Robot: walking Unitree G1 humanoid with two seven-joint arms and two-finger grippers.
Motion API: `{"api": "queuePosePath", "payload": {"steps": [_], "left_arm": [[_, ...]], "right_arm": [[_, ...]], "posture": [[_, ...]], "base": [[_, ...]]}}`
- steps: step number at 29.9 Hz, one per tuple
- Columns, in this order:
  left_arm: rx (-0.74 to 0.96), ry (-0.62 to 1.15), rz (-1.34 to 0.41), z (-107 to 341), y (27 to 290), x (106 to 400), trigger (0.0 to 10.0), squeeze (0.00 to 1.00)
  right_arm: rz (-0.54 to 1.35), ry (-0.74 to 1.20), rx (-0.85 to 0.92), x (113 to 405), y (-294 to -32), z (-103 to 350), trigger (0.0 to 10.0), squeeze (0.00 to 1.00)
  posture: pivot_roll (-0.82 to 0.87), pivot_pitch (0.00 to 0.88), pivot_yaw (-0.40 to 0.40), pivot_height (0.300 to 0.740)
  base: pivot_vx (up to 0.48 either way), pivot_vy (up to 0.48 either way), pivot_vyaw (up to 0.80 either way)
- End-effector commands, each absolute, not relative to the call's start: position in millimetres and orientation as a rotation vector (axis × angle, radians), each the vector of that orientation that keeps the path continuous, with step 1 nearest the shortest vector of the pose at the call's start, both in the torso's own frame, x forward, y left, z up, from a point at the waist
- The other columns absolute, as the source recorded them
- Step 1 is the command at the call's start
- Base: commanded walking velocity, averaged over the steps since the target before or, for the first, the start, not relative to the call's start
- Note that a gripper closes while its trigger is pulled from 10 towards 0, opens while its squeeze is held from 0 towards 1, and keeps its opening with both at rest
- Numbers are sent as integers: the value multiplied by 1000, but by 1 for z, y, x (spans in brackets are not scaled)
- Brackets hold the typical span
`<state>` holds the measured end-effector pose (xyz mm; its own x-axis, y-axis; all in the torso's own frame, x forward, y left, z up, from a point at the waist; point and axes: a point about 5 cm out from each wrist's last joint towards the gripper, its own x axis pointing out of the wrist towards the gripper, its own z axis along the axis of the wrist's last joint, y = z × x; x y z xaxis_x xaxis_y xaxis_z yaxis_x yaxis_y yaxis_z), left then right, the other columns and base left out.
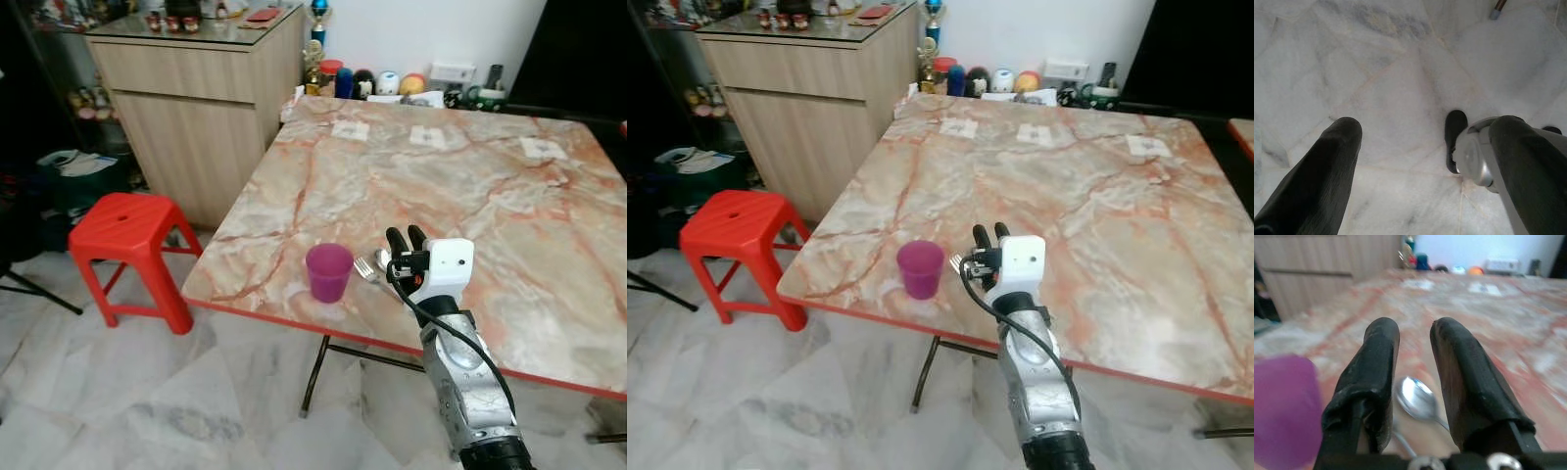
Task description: Setting the table
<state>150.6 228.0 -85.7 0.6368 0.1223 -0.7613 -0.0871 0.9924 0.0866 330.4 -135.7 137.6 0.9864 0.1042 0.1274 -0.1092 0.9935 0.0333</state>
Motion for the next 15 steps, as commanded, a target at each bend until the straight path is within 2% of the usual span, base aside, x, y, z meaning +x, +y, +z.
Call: {"api": "queuePosePath", "payload": {"steps": [1, 15], "left_arm": [[35, 896, 120, -88, 227, 145, 10000, 0], [31, 888, 121, -88, 227, 147, 10000, 0]], "right_arm": [[97, -85, 40, 330, -140, 130, 10000, 0], [97, -106, 57, 332, -138, 134, 10000, 0]], "posture": [[28, 90, -4, 740], [29, 90, -1, 740]], "base": [[0, 0, 0], [0, 0, 0]]}}
